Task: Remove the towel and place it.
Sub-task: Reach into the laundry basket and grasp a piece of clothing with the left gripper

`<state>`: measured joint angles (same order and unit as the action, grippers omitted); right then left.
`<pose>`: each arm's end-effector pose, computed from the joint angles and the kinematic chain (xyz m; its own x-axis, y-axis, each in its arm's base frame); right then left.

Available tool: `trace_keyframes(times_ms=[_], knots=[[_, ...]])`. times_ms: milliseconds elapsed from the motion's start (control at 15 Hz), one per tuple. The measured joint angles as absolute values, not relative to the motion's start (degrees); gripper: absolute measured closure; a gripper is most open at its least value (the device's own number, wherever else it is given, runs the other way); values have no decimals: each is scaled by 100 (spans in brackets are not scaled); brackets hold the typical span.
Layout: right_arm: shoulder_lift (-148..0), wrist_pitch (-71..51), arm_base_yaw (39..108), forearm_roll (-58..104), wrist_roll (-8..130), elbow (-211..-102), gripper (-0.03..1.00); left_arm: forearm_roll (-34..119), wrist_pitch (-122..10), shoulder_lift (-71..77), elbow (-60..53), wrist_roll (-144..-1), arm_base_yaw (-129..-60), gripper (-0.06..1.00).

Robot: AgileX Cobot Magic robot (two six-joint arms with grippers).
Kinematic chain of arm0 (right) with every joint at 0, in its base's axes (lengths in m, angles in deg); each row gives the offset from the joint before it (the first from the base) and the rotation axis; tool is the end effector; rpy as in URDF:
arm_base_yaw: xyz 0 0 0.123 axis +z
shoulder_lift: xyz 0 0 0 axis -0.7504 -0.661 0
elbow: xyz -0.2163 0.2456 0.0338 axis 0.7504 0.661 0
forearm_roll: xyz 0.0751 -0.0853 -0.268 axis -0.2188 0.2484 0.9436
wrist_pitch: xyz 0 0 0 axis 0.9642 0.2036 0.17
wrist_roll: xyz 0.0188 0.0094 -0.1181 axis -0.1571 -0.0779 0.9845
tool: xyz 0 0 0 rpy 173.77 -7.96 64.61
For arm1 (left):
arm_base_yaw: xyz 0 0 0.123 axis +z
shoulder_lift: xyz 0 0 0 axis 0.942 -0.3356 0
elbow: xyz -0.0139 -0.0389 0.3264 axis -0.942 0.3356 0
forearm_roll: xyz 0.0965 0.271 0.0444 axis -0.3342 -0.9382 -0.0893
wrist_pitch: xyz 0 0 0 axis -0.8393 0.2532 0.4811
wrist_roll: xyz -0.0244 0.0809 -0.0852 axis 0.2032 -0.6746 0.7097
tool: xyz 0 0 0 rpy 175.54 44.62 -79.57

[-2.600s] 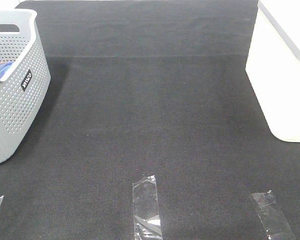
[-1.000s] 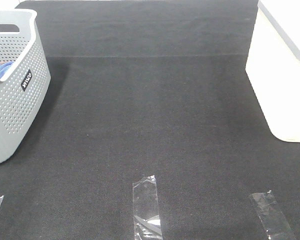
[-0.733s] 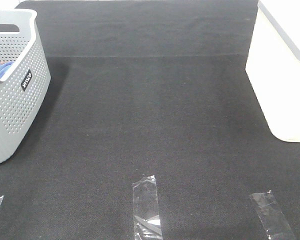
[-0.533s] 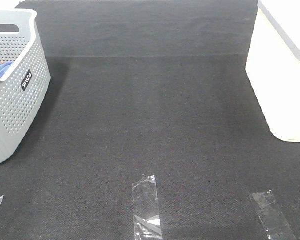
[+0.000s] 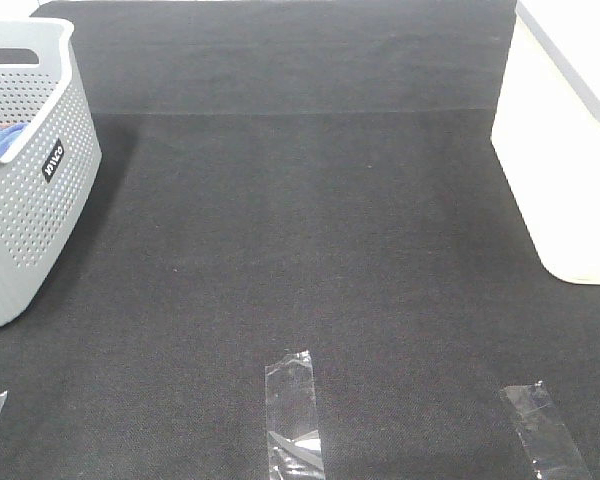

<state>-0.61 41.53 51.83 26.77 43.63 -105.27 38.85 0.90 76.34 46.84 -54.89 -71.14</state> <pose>0.0101 0.0081 0.2841 -0.4411 -0.0884 -0.8931 -0.1402 0.9897 -0.0287 0.0081 -0.0182 0.2886 -0.3969 0.2011 -0.8956 0.2322 0.9660 0.1140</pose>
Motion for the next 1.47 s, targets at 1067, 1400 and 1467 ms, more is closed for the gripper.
trace_keyframes(times_ms=[1067, 1400, 1467], knots=[[-61, 4153, 5183, 2677, 4363, -10527, 16, 3650, -1039, 7130, 4352, -5259, -7114, 18], [-61, 4153, 5183, 2677, 4363, -10527, 16, 3438, -3600, 4964, 4306, -4675, -7114, 18], [-61, 4153, 5183, 2677, 4363, -10527, 16, 3427, -3686, 4443, 4180, -4560, -7114, 18]])
